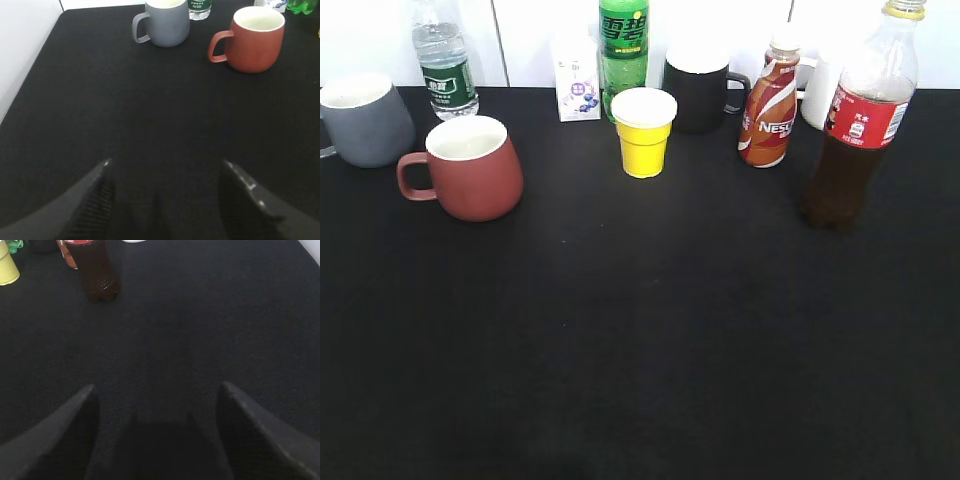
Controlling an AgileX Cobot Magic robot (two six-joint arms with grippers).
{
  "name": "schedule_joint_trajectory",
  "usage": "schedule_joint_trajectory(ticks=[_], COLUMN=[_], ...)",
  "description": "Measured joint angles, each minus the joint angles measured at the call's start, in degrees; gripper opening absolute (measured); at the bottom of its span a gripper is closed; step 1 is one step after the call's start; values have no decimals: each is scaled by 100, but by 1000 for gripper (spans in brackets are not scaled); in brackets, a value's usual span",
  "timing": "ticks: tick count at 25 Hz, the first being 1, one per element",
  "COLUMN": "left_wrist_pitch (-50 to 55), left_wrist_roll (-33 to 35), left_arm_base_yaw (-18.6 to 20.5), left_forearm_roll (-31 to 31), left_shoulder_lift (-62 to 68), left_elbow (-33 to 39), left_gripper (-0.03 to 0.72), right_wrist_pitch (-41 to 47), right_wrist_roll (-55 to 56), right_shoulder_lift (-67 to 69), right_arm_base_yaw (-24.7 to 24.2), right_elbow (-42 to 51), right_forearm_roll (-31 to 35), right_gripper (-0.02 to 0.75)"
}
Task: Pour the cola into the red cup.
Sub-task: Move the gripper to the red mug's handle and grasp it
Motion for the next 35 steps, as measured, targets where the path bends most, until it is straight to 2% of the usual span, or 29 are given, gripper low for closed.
schedule_joint_trajectory(ticks=[10, 12, 15, 18, 21, 23, 25, 27, 29, 32, 35], left_wrist_pitch=[-16, -288, -1994, -4122, -5919, -6883, -7884, -8919, -9496, -10654, -11332], left_wrist_roll=[0, 36, 152, 218, 232, 232, 232, 232, 232, 217, 94], left_arm_base_yaw=[0, 0, 0, 0, 0, -5, -227, -800, -1182, -1240, -1240], left_forearm_roll=[79, 157, 163, -20, -290, -716, -836, -762, -705, -637, -696], left_shoulder_lift=[0, 126, 999, 2591, 4136, 5000, 5493, 6219, 7105, 8233, 9004], left_elbow=[0, -80, -132, -138, -59, 283, 758, 1163, 1196, 1203, 1203], left_gripper=[493, 493, 485, 482, 482, 480, 480, 480, 480, 456, 447], right_wrist_pitch=[0, 0, 0, 0, 0, 0, 0, 0, 0, 0, 0], right_wrist_roll=[0, 0, 0, 0, 0, 0, 0, 0, 0, 0, 0], right_shoulder_lift=[0, 0, 0, 0, 0, 0, 0, 0, 0, 0, 0], right_arm_base_yaw=[0, 0, 0, 0, 0, 0, 0, 0, 0, 0, 0], right_elbow=[0, 0, 0, 0, 0, 0, 0, 0, 0, 0, 0], right_forearm_roll=[0, 0, 0, 0, 0, 0, 0, 0, 0, 0, 0], right_gripper=[552, 552, 552, 552, 552, 552, 552, 552, 552, 552, 552])
